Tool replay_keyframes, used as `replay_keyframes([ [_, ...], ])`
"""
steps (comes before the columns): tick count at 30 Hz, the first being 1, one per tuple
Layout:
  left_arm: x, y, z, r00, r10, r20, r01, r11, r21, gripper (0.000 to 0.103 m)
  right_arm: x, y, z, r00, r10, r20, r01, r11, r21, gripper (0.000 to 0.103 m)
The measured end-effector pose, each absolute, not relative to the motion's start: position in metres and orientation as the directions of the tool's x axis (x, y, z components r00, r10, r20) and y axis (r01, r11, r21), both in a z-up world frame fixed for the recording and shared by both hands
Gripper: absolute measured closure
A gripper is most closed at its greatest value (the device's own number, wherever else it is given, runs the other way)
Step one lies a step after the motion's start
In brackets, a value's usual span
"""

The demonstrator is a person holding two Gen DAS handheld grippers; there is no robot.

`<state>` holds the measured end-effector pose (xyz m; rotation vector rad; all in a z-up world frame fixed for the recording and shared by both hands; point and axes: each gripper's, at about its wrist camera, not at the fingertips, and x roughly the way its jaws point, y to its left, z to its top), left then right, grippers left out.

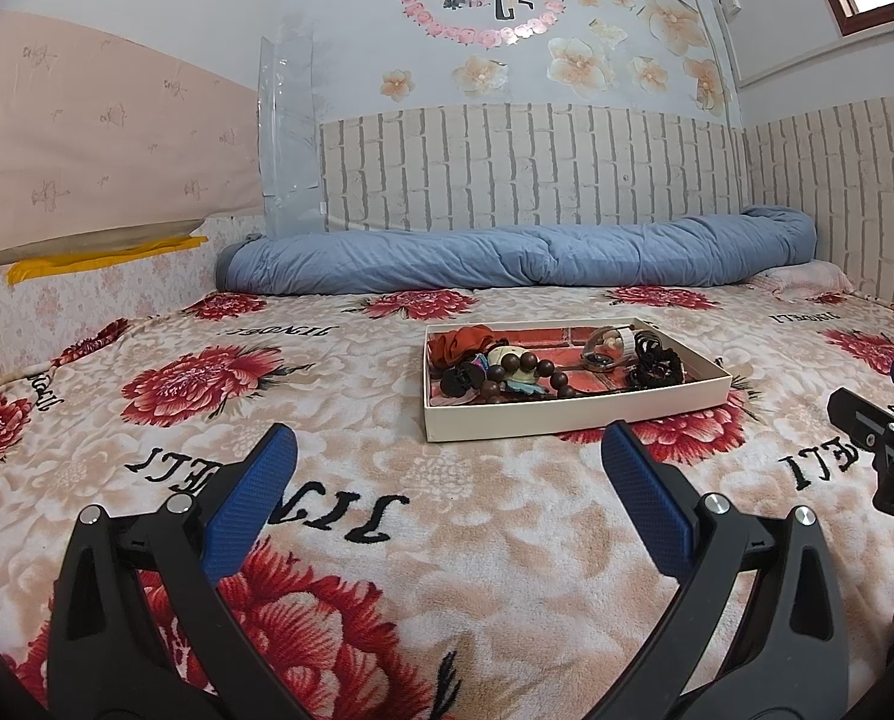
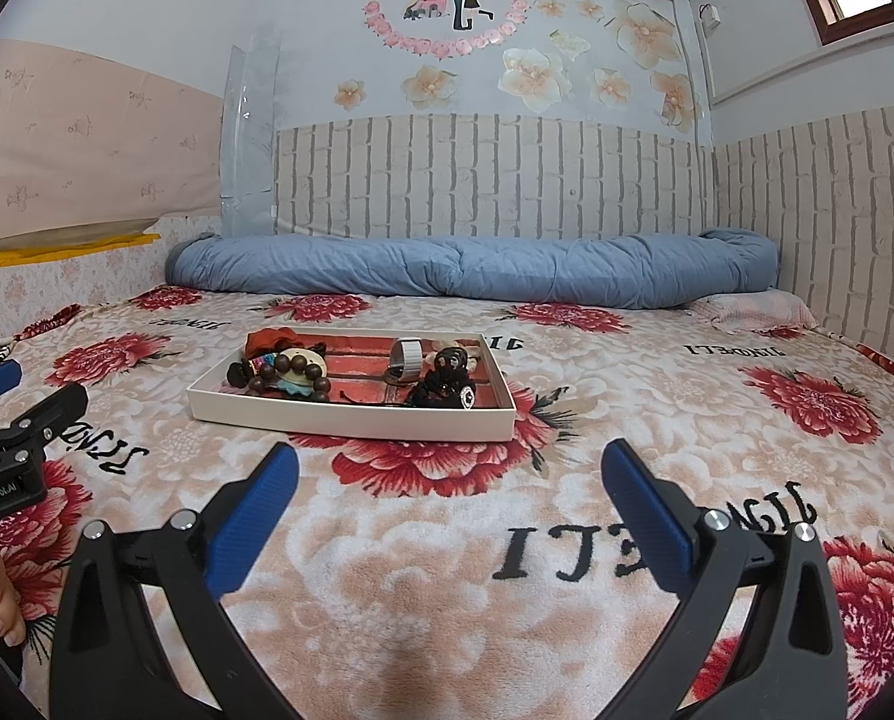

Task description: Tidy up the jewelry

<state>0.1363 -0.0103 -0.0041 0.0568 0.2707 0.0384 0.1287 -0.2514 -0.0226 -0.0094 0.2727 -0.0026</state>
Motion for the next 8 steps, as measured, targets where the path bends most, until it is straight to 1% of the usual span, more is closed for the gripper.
replay_keyframes([
  [8, 0.1386, -0.0071, -0.0038, 0.957, 0.046, -0.286, -0.027, 0.997, 0.069, 0.005, 0.1287, -0.2514, -0.0226, 0.963, -0.004, -0.27, 0.001, 1.0, -0.009, 0.004],
])
